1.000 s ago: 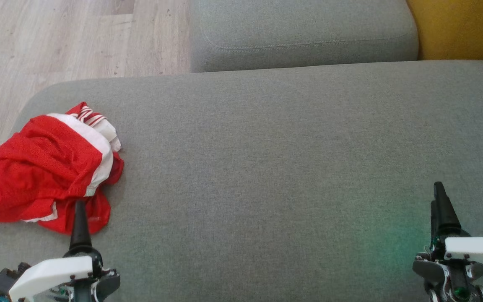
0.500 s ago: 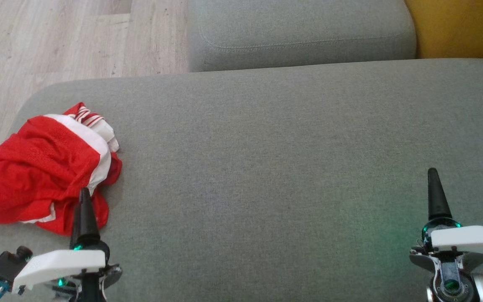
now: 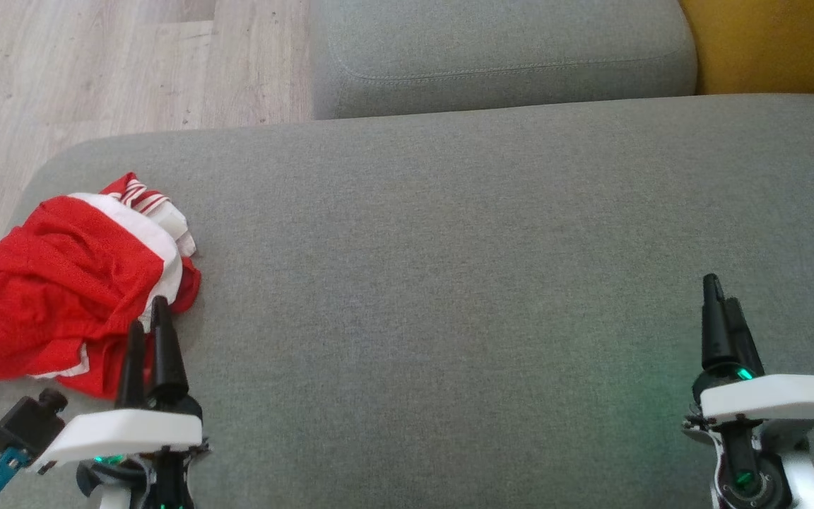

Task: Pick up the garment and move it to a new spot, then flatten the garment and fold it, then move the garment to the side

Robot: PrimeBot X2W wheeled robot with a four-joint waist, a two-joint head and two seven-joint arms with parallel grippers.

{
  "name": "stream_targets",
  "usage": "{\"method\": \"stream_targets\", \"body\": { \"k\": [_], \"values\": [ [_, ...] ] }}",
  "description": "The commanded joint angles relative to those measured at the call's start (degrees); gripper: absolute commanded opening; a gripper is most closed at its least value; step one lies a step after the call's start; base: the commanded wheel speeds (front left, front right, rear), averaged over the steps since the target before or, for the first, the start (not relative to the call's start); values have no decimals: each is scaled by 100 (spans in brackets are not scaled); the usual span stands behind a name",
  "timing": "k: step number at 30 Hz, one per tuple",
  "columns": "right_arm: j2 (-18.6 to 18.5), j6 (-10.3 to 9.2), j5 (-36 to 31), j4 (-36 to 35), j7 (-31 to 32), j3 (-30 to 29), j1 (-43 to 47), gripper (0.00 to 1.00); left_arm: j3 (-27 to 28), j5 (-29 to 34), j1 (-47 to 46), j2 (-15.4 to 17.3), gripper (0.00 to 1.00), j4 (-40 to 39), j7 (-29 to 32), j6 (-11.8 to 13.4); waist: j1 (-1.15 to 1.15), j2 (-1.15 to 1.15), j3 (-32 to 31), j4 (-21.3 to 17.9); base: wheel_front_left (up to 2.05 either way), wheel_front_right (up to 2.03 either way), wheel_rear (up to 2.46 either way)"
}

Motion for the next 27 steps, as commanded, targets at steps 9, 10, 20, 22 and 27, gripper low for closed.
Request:
{"method": "stream_targets", "body": {
  "k": [9,10,20,22,27],
  "values": [
    [-153,46,-772,-188,-130,339,-309,100,-187,827,-249,223,100,-82,-209,-14,0,0,-14,-27,0,0,0],
    [-159,47,-846,-190,-130,364,-310,100,-220,913,-251,241,100,-61,-228,-12,0,0,-16,-31,0,0,0],
    [-208,55,-1545,-251,-135,657,-264,100,-514,1721,-281,399,100,109,-423,74,0,0,-36,-56,0,0,0],
    [-216,56,-1675,-267,-134,720,-256,100,-569,1868,-289,427,100,133,-462,90,0,0,-38,-62,0,0,0],
    [-236,60,-1988,-300,-124,857,-241,100,-702,2221,-308,497,100,178,-559,131,0,0,-41,-70,0,0,0]
  ]
}}
